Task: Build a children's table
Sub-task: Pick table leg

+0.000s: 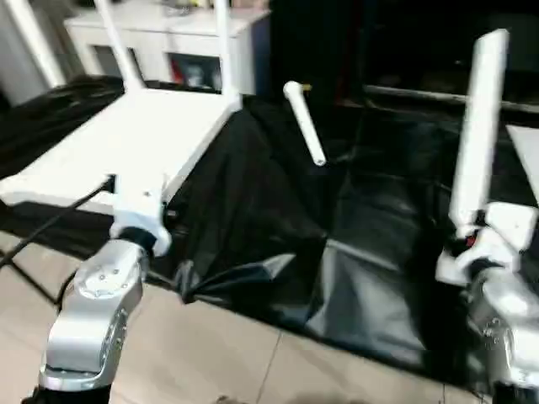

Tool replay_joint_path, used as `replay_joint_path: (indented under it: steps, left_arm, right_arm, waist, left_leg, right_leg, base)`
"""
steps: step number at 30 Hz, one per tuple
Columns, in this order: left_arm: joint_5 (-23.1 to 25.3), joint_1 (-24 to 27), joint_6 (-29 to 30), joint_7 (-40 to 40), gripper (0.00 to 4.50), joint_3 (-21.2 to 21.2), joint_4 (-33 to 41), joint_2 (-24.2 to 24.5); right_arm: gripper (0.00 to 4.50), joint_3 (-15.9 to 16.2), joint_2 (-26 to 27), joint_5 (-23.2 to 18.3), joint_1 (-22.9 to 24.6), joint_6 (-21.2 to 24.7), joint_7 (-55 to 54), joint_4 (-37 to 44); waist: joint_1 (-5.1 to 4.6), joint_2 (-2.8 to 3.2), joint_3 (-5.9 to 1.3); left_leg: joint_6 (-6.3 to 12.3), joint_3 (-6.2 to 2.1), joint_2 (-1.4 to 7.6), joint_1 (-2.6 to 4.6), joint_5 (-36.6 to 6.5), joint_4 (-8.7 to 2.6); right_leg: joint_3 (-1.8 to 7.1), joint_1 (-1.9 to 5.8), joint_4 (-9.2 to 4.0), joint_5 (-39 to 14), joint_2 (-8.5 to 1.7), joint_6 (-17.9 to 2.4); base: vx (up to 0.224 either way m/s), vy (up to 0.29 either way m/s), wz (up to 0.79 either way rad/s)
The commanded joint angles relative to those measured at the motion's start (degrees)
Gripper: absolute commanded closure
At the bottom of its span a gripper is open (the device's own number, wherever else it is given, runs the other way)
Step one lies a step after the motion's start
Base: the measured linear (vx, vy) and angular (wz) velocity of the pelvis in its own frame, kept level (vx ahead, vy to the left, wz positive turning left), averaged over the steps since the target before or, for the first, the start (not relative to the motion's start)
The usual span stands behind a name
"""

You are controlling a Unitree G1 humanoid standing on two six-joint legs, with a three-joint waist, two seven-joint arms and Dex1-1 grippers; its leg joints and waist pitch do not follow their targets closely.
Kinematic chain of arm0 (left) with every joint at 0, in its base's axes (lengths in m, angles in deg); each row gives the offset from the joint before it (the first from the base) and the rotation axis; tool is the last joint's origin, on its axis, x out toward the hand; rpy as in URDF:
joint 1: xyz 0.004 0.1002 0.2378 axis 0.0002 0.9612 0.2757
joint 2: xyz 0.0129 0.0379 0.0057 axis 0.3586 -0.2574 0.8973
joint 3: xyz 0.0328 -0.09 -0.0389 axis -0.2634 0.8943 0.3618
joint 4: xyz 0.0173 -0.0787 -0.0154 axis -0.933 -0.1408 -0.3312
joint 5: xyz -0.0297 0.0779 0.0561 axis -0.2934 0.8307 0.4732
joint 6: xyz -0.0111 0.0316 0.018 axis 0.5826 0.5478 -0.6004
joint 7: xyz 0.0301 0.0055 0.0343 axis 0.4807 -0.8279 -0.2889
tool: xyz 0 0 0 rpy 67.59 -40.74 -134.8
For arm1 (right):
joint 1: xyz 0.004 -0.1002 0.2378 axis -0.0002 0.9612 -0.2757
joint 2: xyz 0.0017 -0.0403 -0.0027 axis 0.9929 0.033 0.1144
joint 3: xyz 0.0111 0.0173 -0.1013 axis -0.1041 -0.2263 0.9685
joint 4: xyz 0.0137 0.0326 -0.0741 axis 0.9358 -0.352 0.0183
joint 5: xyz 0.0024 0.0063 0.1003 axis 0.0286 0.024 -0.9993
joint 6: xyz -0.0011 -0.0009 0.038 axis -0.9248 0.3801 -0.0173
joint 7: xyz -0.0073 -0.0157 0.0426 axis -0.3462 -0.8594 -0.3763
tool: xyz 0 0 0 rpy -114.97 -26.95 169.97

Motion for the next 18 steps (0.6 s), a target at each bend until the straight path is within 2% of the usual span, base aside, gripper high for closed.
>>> replay_joint_path:
  steps: [1, 2, 3, 4, 5, 6, 7, 8, 9, 10, 11, 12, 13, 14, 15, 16, 17, 18]
  left_arm:
    - [0.7, 1.45, 1.68, -3.3, 2.37, 4.5, 3.46, 0.72]
    - [1.01, 2.04, 1.29, -3.72, 2.37, 5.23, 4.29, 0.69]
    - [1.2, 2.39, 1.07, -3.97, 2.37, 5.67, 4.79, 0.68]
    - [1.84, 4.23, 0.46, -4.38, 2.37, 7.08, 6.91, 0.94]
    - [1.79, 4.66, 0.47, -4.4, 2.37, 7.44, 7.34, 0.92]
    - [-0.14, 6.04, -0.88, -4.87, 2.37, 9.52, 8.2, -0.89]
    - [-0.77, 7.76, -1.2, -4.89, 2.37, 10.97, 8.91, -1.37]
    - [-1.0, 8.62, -1.29, -4.9, 2.37, 11.62, 9.27, -1.56]
    - [-0.71, 9.54, -1.0, -4.56, 2.37, 11.88, 10.19, -1.22]
    - [0.18, 10.67, -0.25, -3.76, 2.37, 11.73, 11.92, -0.23]
    - [0.64, 10.82, 0.05, -3.55, 2.37, 11.49, 12.45, 0.12]
    - [1.07, 11.0, 0.44, -3.44, 2.37, 11.23, 13.06, 0.44]
    - [1.02, 11.53, 0.69, -3.89, 2.37, 11.51, 13.59, 0.02]
    - [0.66, 11.96, 0.99, -4.44, 2.37, 12.22, 14.19, -0.53]
    - [0.66, 11.96, 0.99, -4.44, 2.37, 12.22, 14.19, -0.53]
    - [0.12, 12.3, 1.14, -4.52, 2.37, 12.82, 14.68, -0.81]
    - [0.0, 12.6, 1.26, -4.55, 2.37, 13.29, 15.07, -0.9]
    - [-0.15, 12.65, 1.27, -4.47, 2.37, 13.49, 15.15, -0.95]
  right_arm:
    - [2.61, 0.26, 0.07, -2.0, -1.62, 2.32, -1.39, 2.3]
    - [2.61, 0.58, -0.19, -1.97, -1.81, 2.73, -1.28, 2.35]
    - [2.61, 0.77, -0.34, -1.96, -1.92, 2.97, -1.22, 2.37]
    - [2.61, 1.2, -0.46, -2.05, -2.63, 3.65, -0.76, 1.99]
    - [2.61, 1.25, -0.4, -2.09, -2.87, 3.82, -0.67, 1.84]
    - [2.61, 1.34, -0.21, -1.63, -3.24, 4.52, -0.21, 1.85]
    - [2.61, 1.35, -0.02, -1.28, -3.46, 4.92, -0.03, 1.91]
    - [2.61, 1.32, 0.06, -1.13, -3.58, 5.13, 0.07, 1.93]
    - [2.61, 1.33, 0.03, -0.94, -3.77, 5.47, 0.29, 1.96]
    - [2.61, 1.39, -0.21, -0.75, -4.06, 5.93, 0.7, 1.96]
    - [2.61, 1.38, -0.28, -0.79, -4.18, 6.04, 0.83, 1.87]
    - [2.61, 1.39, -0.42, -0.99, -4.32, 6.27, 0.86, 1.82]
    - [2.61, 1.54, -0.6, -1.08, -4.49, 6.46, 0.89, 1.58]
    - [2.61, 1.73, -0.75, -1.2, -4.65, 6.68, 0.92, 1.27]
    - [2.61, 1.73, -0.75, -1.2, -4.65, 6.68, 0.92, 1.27]
    - [2.61, 1.97, -0.88, -1.25, -4.76, 6.8, 1.05, 1.0]
    - [2.61, 2.23, -0.9, -1.26, -4.9, 6.96, 1.14, 0.85]
    - [2.61, 2.37, -0.9, -1.26, -4.99, 7.03, 1.2, 0.77]
  waist:
    - [0.88, -3.03, -2.04]
    - [1.82, -1.78, -2.3]
    - [0.97, -0.47, -2.3]
    - [-0.7, 1.52, -2.03]
    - [-0.7, 1.52, -2.03]
    - [-1.96, 2.87, -1.29]
    - [-2.26, 2.0, -0.69]
    - [-2.26, 1.64, -0.3]
    - [-1.5, -0.51, 0.28]
    - [-0.83, -1.44, 0.18]
    - [-0.83, -1.44, 0.18]
    - [0.38, -3.29, 0.61]
    - [1.7, -4.25, -0.34]
    - [2.57, -3.84, -0.36]
    - [2.84, -4.23, -0.2]
    - [2.55, -2.18, -1.07]
    - [1.5, -1.43, -1.16]
    - [-1.33, -0.63, -1.87]
  left_leg:
    - [-5.63, -9.5, 3.04, -5.24, -4.45, 6.04]
    - [-6.18, -9.45, 4.12, -2.61, -5.46, 2.67]
    - [-5.22, -8.74, 4.67, 1.77, -12.65, -3.18]
    - [-5.88, -12.41, 9.85, 4.77, -30.27, -8.71]
    - [-5.88, -12.41, 9.85, 4.77, -30.27, -8.71]
    - [-10.49, -14.26, 10.52, 6.36, -53.8, -12.79]
    - [-8.67, -13.83, 10.76, 6.98, -59.26, -14.7]
    - [-7.38, -13.17, 10.55, 6.83, -60.37, -15.32]
    - [-5.03, -11.0, 9.94, 7.43, -60.18, -15.14]
    - [-5.25, -7.43, 6.82, 9.15, -53.31, -11.68]
    - [-5.25, -7.43, 6.82, 9.15, -53.31, -11.68]
    - [-1.76, -4.67, 4.17, 8.85, -26.29, -1.48]
    - [1.26, -5.58, 5.28, 3.77, -12.49, -0.38]
    - [1.27, -5.67, 5.66, 3.34, -10.03, -1.19]
    - [1.39, -5.59, 5.91, 3.31, -9.09, -2.75]
    - [0.38, -5.84, 6.65, 5.63, -9.8, -8.86]
    - [0.3, -7.23, 7.57, 8.23, -14.08, -10.17]
    - [2.08, -12.13, 10.79, 12.48, -24.11, -12.4]
  right_leg:
    - [4.67, 4.72, -12.32, -32.01, -10.61, -1.77]
    - [3.89, 3.32, -11.91, -27.1, -8.14, -6.29]
    - [-0.09, 1.68, -10.32, -24.76, -2.7, -11.51]
    - [0.83, -0.23, -7.58, -16.77, 2.05, -9.06]
    - [0.83, -0.23, -7.58, -16.77, 2.05, -9.06]
    - [0.4, 1.22, -4.19, -7.24, 2.37, -3.91]
    - [-0.33, 2.42, -3.15, -4.76, 2.45, -2.23]
    - [-0.51, 3.37, -3.04, -5.2, 2.35, -1.49]
    - [0.12, 4.24, -4.64, -11.66, 1.55, -0.94]
    - [1.42, 3.65, -11.13, -26.8, 0.03, -2.27]
    - [1.42, 3.65, -11.13, -26.8, 0.03, -2.27]
    - [4.97, 4.3, -19.51, -55.92, -6.73, -4.63]
    - [7.24, 9.44, -19.48, -56.92, -8.8, -5.29]
    - [7.15, 10.32, -19.26, -53.24, -8.57, -6.27]
    - [6.18, 10.27, -18.8, -48.52, -7.12, -6.98]
    - [1.66, 8.99, -15.24, -30.04, -0.04, -8.23]
    - [0.46, 7.06, -13.24, -23.72, 1.89, -8.11]
    - [0.04, 3.22, -6.79, -11.27, 3.56, -7.07]
  base:
    - [-0.02, 0.124, -0.12]
    - [-0.018, 0.171, -0.27]
    - [-0.069, 0.159, 0.08]
    - [-0.069, 0.159, 0.08]
    - [-0.094, 0.139, 0.18]
    - [-0.063, 0.142, 0.02]
    - [-0.063, 0.142, 0.02]
    - [-0.014, 0.105, -0.03]
    - [0.0, 0.0, 0.0]
    - [0.0, 0.0, 0.0]
    - [0.037, -0.067, 0.16]
    - [0.0, 0.0, 0.0]
    - [0.0, 0.0, 0.0]
    - [0.094, 0.024, -0.14]
    - [0.132, 0.044, -0.02]
    - [0.132, 0.044, -0.02]
    - [0.109, 0.06, 0.09]
    - [0.151, 0.067, -0.02]
